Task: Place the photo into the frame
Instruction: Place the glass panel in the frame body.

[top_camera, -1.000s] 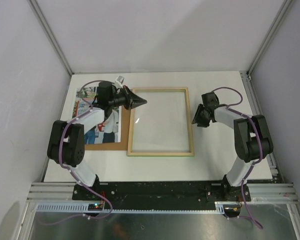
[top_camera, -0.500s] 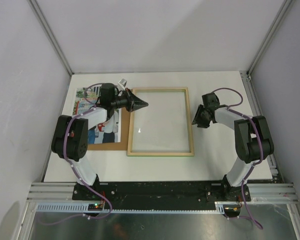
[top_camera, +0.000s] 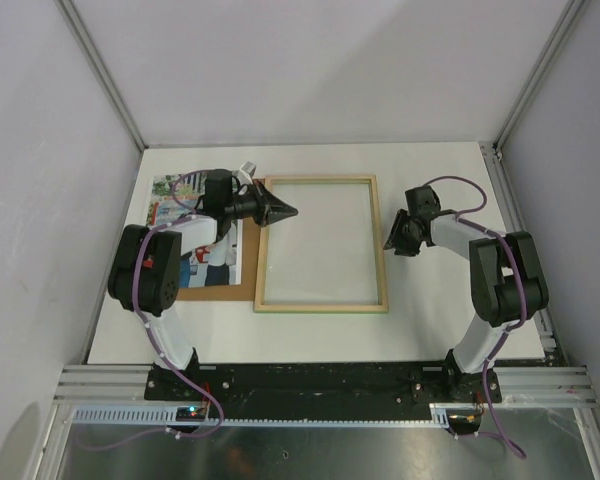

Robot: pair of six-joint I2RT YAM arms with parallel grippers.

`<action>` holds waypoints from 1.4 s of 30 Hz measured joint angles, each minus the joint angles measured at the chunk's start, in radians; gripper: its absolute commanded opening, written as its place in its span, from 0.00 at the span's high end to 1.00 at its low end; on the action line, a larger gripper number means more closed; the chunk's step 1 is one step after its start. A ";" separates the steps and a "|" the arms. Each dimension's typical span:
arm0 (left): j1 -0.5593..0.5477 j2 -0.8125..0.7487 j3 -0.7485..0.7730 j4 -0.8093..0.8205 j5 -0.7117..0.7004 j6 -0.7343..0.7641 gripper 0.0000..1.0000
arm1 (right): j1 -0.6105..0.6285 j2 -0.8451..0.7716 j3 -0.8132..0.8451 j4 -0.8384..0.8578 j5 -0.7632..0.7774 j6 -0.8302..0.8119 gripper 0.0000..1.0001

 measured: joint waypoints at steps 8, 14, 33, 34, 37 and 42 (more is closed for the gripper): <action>0.000 0.000 0.004 0.016 0.018 0.000 1.00 | -0.026 -0.013 -0.010 -0.013 -0.023 -0.015 0.55; -0.002 0.000 0.010 0.026 0.027 -0.002 1.00 | -0.091 -0.036 -0.023 -0.050 -0.040 -0.035 0.54; -0.003 -0.024 0.011 0.027 0.038 -0.005 1.00 | -0.116 -0.107 -0.065 -0.026 -0.114 -0.036 0.54; -0.003 -0.024 0.012 0.027 0.038 -0.007 1.00 | -0.116 -0.107 -0.065 -0.021 -0.119 -0.036 0.54; -0.006 -0.024 0.016 0.028 0.038 -0.011 1.00 | -0.116 -0.107 -0.065 -0.011 -0.128 -0.037 0.54; -0.010 -0.024 0.018 0.032 0.037 -0.022 1.00 | -0.116 -0.107 -0.065 -0.001 -0.144 -0.037 0.54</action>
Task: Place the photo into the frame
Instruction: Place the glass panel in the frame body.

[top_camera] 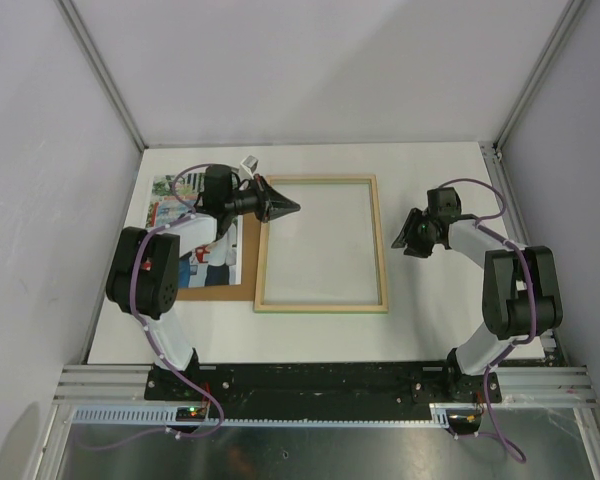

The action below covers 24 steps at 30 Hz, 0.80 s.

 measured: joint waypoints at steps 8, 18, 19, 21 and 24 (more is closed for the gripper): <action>-0.001 0.000 0.000 0.016 -0.007 -0.005 1.00 | 0.001 0.008 0.000 0.006 -0.006 0.000 0.54; -0.001 0.018 0.001 0.048 -0.007 -0.015 1.00 | 0.002 0.026 0.000 0.013 -0.008 0.000 0.54; -0.001 0.022 0.001 0.048 -0.007 -0.015 1.00 | 0.002 0.027 0.000 0.013 -0.009 0.000 0.55; -0.001 0.028 0.002 0.051 -0.007 -0.015 1.00 | 0.002 0.029 0.000 0.014 -0.009 0.000 0.54; -0.001 0.040 0.003 0.055 -0.007 -0.015 1.00 | 0.002 0.036 0.000 0.017 -0.009 0.000 0.54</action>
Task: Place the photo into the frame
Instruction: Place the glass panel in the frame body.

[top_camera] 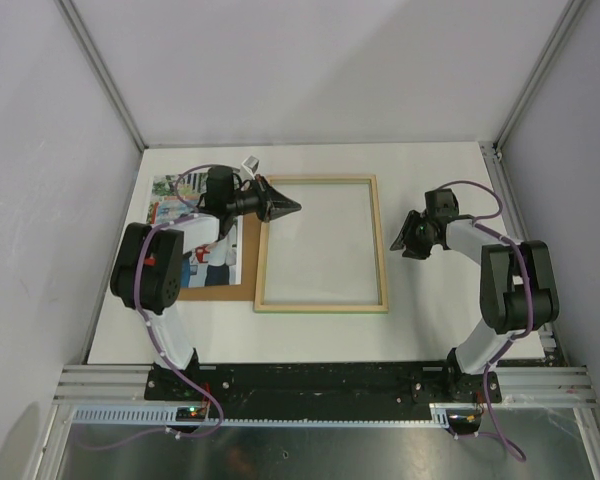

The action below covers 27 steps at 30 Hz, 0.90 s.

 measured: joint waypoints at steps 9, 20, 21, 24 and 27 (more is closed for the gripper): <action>0.000 0.034 0.011 0.014 0.000 0.000 1.00 | 0.000 0.005 -0.001 0.004 0.000 0.000 0.55; 0.000 0.061 0.023 0.034 0.001 -0.006 1.00 | 0.001 0.025 -0.002 0.011 -0.008 0.000 0.55; 0.000 0.063 0.023 0.036 0.001 -0.007 1.00 | 0.002 0.026 -0.001 0.012 -0.008 0.000 0.55; -0.001 0.064 0.023 0.044 0.001 -0.008 1.00 | 0.005 0.032 -0.002 0.015 -0.011 0.000 0.55; -0.001 0.067 0.023 0.052 0.002 -0.008 1.00 | 0.006 0.033 -0.002 0.022 -0.014 0.000 0.55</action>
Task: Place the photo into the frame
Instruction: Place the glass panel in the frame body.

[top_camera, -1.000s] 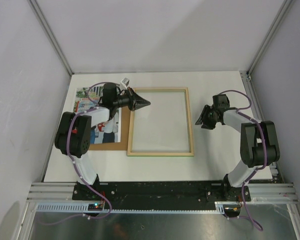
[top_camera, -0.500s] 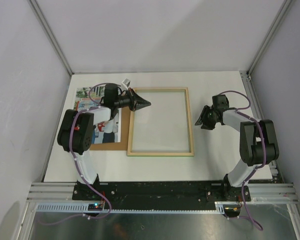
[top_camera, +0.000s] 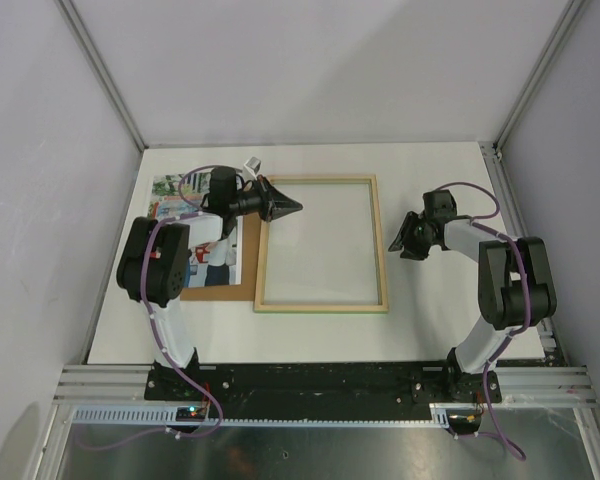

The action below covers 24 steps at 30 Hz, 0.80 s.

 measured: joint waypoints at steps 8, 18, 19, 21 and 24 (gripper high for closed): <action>0.000 0.006 0.000 0.004 0.000 0.000 1.00 | 0.003 0.002 0.000 0.005 -0.003 0.000 0.55; 0.000 0.013 0.000 0.018 0.007 0.000 1.00 | 0.007 0.003 0.000 0.007 -0.003 0.000 0.55; 0.000 0.016 0.000 0.019 0.007 0.000 1.00 | 0.007 0.003 0.000 0.008 -0.003 0.000 0.55; 0.000 0.025 0.000 0.022 0.007 0.000 1.00 | 0.007 0.003 0.000 0.010 -0.003 0.000 0.55; 0.000 0.039 0.000 0.022 0.008 0.000 1.00 | 0.008 0.004 0.000 0.011 -0.003 0.000 0.55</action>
